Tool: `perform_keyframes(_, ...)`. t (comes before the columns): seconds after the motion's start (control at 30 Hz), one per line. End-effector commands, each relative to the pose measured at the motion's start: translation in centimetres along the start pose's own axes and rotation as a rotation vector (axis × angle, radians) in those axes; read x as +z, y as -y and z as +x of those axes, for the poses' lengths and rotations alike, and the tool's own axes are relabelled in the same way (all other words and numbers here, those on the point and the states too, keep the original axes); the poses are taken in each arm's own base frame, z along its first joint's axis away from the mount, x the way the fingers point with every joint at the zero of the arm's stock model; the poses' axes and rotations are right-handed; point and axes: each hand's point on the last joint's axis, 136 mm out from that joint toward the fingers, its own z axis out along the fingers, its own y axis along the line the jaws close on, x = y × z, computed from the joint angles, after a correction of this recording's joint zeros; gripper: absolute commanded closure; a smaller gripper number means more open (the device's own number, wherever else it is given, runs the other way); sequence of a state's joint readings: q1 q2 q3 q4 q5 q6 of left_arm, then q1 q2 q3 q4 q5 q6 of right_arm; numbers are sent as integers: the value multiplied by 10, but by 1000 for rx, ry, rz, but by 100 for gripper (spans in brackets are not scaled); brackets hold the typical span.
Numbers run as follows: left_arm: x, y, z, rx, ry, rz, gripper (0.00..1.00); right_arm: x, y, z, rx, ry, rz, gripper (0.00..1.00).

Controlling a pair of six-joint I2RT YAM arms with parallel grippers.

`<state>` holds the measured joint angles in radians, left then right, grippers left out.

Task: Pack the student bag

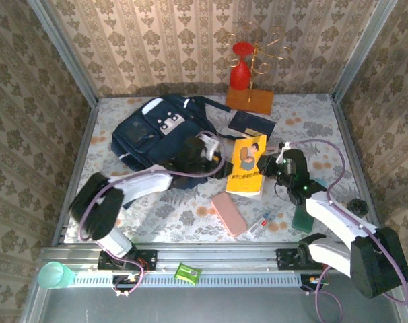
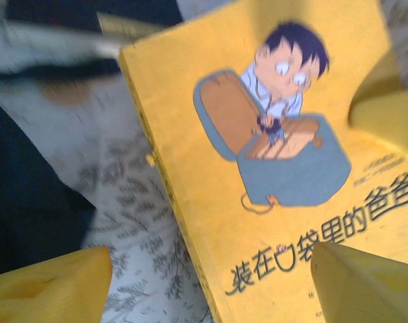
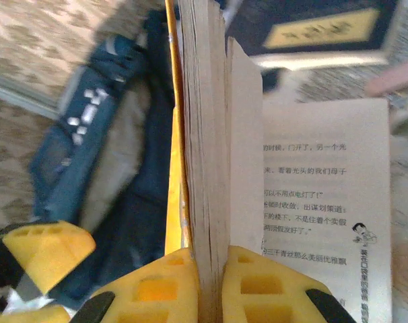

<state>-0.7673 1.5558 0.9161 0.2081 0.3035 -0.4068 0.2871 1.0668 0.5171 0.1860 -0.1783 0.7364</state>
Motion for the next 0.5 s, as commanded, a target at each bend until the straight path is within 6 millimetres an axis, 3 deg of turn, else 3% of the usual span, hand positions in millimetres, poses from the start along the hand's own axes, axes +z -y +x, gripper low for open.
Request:
perform_keyframes(0.0,-28,8,-26,-89,88,131,19,-25,-82,-45,-61,103,-289,100)
perform_keyframes(0.17,-60,4,-49,-171,168,219,11,-40,-133,-58,-103,98,-470,100)
perform_keyframes(0.3,-69,15,-57,-186,179,307,7,-41,-155,-53,-137,78,-559,100)
perform_keyframes(0.4,-71,23,-62,-189,182,365,9,-36,-166,-45,-150,50,-603,100)
perform_keyframes(0.47,-73,27,-65,-193,189,402,19,-30,-168,-40,-153,29,-615,100)
